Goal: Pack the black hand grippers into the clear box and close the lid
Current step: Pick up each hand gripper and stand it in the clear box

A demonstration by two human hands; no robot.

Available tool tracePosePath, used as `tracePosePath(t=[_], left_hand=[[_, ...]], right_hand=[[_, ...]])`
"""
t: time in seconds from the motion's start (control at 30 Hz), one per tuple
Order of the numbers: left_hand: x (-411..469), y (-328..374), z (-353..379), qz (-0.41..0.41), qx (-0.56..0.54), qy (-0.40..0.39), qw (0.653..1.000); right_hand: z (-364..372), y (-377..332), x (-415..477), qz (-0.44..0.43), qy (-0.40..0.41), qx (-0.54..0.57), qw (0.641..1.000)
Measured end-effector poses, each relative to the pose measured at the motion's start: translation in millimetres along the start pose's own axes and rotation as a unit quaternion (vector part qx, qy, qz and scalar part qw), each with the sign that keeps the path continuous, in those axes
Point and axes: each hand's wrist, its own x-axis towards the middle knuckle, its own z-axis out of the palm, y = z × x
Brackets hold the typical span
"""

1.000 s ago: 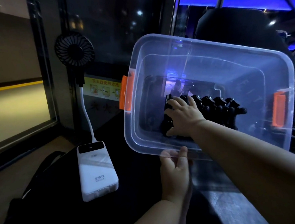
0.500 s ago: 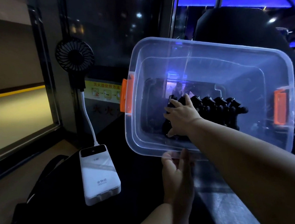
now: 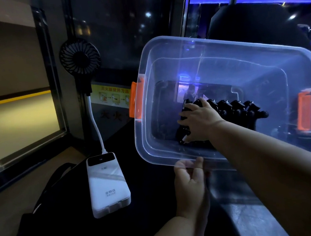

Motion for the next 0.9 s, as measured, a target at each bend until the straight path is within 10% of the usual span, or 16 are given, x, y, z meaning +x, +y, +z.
tracePosePath(t=[0.9], left_hand=[[1.4, 6.7, 1.8, 0.015, 0.055, 0.012, 0.998]], right_hand=[[-7.3, -2.1, -28.4, 0.019, 0.034, 0.054, 0.998]])
